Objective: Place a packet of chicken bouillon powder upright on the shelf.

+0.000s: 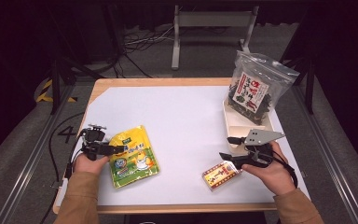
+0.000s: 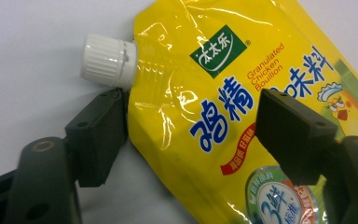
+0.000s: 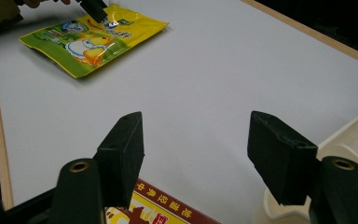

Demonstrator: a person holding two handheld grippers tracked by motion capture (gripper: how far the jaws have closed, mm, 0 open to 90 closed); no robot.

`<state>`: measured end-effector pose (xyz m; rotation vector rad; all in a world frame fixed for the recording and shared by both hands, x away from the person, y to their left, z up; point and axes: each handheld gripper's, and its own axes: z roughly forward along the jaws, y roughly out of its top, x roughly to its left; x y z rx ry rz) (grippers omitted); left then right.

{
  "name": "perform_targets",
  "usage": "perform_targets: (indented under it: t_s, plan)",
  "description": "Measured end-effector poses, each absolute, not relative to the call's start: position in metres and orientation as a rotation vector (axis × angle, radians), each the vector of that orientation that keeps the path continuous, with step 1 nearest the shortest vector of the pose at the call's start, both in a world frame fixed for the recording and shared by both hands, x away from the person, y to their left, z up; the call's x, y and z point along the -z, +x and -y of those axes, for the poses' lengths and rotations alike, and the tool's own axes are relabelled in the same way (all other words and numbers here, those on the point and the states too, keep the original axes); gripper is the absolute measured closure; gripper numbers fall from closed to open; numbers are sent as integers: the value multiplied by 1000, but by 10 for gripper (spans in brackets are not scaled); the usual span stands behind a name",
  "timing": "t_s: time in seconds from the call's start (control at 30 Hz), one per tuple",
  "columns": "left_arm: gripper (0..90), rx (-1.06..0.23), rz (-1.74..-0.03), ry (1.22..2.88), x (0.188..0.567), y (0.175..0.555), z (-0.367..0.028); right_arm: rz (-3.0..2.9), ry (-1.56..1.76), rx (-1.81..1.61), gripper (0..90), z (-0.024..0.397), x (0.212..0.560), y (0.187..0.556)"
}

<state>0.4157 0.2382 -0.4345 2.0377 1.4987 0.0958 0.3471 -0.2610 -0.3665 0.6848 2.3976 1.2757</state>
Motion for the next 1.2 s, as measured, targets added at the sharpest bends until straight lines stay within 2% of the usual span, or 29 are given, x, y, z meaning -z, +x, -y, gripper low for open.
perform_targets:
  t_s: [0.17,0.63,0.77,1.0,1.2]
  plan:
    - [402,-182,-1520,2084,434,413,-232,-2406,684,-1273,362,259,368,347]
    - [583,-217,-1565,2040,435,410,-232,-2420,681,-1276,360,255,369,347]
    - [624,-207,-1572,2020,435,409,-232,-2424,678,-1275,360,254,370,348]
    - [754,-84,-1517,1978,437,409,-233,-2431,683,-1281,366,253,372,348]
    - [803,-118,-1463,2000,434,407,-231,-2429,691,-1291,376,255,372,348]
